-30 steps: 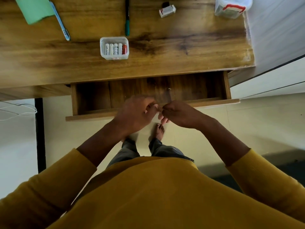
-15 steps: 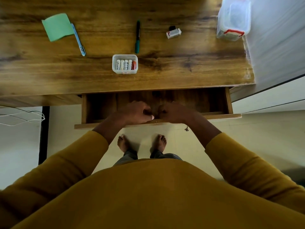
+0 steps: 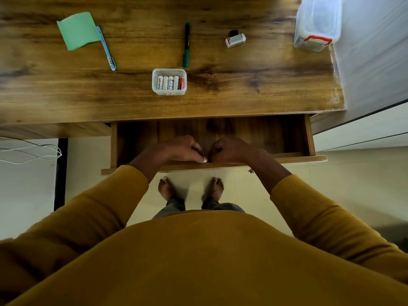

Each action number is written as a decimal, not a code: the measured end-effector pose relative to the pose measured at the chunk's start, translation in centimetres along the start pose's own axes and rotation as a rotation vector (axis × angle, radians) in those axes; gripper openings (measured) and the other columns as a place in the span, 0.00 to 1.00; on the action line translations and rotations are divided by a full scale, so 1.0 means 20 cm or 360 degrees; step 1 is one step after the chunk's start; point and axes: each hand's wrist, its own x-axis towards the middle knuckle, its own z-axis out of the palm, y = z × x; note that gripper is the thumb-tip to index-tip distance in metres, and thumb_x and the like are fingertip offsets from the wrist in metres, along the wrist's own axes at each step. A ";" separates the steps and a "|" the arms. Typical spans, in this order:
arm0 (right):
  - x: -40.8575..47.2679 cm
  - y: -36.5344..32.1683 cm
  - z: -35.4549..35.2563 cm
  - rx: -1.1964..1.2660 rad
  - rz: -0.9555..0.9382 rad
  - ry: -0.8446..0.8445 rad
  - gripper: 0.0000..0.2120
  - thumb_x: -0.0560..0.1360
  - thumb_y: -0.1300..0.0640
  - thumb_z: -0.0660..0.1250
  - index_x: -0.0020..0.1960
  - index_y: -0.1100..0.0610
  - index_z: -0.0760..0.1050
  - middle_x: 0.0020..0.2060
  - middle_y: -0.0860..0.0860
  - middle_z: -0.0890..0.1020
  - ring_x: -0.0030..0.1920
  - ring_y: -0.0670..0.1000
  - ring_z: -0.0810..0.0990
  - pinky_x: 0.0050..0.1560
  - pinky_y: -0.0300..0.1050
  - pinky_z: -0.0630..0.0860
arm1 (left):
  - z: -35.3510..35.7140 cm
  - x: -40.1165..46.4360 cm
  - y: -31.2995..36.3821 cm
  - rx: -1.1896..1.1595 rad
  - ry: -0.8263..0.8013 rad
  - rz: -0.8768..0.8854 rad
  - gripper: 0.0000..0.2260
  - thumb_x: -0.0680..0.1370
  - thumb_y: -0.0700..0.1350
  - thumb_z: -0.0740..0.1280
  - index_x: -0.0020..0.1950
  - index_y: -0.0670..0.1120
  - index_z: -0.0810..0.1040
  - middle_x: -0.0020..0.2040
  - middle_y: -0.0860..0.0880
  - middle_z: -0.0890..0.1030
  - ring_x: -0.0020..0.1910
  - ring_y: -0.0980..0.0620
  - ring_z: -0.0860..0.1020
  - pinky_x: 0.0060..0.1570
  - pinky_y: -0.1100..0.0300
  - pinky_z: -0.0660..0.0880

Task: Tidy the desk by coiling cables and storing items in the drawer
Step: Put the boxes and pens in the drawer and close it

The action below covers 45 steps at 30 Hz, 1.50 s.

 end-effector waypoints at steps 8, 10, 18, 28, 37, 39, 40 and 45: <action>-0.02 0.00 0.09 -0.0101 -0.0095 -0.0181 0.13 0.79 0.45 0.68 0.58 0.51 0.84 0.54 0.49 0.84 0.56 0.51 0.80 0.57 0.51 0.79 | 0.10 -0.01 0.00 0.0019 -0.0205 0.0031 0.17 0.77 0.58 0.74 0.64 0.54 0.84 0.62 0.54 0.82 0.62 0.52 0.78 0.55 0.56 0.77; -0.05 -0.01 0.11 -0.0154 -0.0124 -0.0271 0.15 0.82 0.48 0.65 0.62 0.55 0.83 0.58 0.50 0.82 0.58 0.49 0.77 0.56 0.47 0.75 | 0.14 -0.01 0.01 0.0037 -0.0250 0.0034 0.16 0.78 0.57 0.74 0.64 0.53 0.84 0.60 0.53 0.82 0.60 0.52 0.80 0.50 0.60 0.78; -0.04 0.03 0.26 0.0007 -0.0024 -0.0429 0.11 0.76 0.47 0.73 0.57 0.48 0.85 0.55 0.48 0.85 0.56 0.50 0.81 0.62 0.53 0.78 | 0.29 0.01 0.03 0.0014 -0.0536 -0.0040 0.12 0.79 0.48 0.75 0.61 0.48 0.84 0.55 0.50 0.83 0.52 0.53 0.82 0.45 0.60 0.83; -0.02 0.10 0.44 0.0216 0.0100 -0.0630 0.07 0.74 0.49 0.77 0.52 0.45 0.85 0.51 0.48 0.85 0.52 0.50 0.84 0.54 0.52 0.85 | 0.44 0.04 0.01 -0.0107 -0.0782 -0.0126 0.11 0.77 0.41 0.77 0.58 0.43 0.86 0.51 0.49 0.85 0.49 0.55 0.83 0.46 0.59 0.84; 0.01 0.11 0.45 0.0264 0.0116 -0.0762 0.06 0.74 0.51 0.78 0.50 0.47 0.85 0.49 0.50 0.86 0.48 0.50 0.86 0.47 0.47 0.86 | 0.47 0.06 -0.02 -0.0181 -0.0821 -0.0144 0.10 0.76 0.39 0.78 0.56 0.44 0.87 0.54 0.48 0.84 0.53 0.53 0.83 0.48 0.56 0.85; 0.01 0.11 0.45 0.0255 0.0091 -0.0777 0.05 0.74 0.51 0.78 0.49 0.47 0.84 0.50 0.51 0.86 0.49 0.51 0.86 0.45 0.46 0.86 | 0.48 0.06 -0.02 -0.0195 -0.0812 -0.0147 0.09 0.76 0.39 0.77 0.56 0.44 0.87 0.53 0.47 0.85 0.53 0.52 0.83 0.48 0.57 0.85; 0.01 0.10 0.45 0.0252 0.0074 -0.0779 0.04 0.75 0.51 0.77 0.49 0.46 0.84 0.50 0.50 0.86 0.50 0.51 0.85 0.44 0.45 0.86 | 0.48 0.05 -0.03 -0.0202 -0.0802 -0.0149 0.09 0.76 0.39 0.77 0.56 0.45 0.87 0.53 0.47 0.85 0.53 0.52 0.84 0.48 0.57 0.85; 0.00 0.10 0.45 0.0234 -0.0007 -0.0778 0.08 0.74 0.50 0.78 0.52 0.49 0.85 0.53 0.51 0.85 0.53 0.51 0.84 0.47 0.47 0.86 | 0.50 0.02 -0.02 -0.0192 -0.0695 -0.0165 0.08 0.76 0.38 0.76 0.54 0.46 0.88 0.51 0.47 0.86 0.51 0.51 0.84 0.46 0.59 0.84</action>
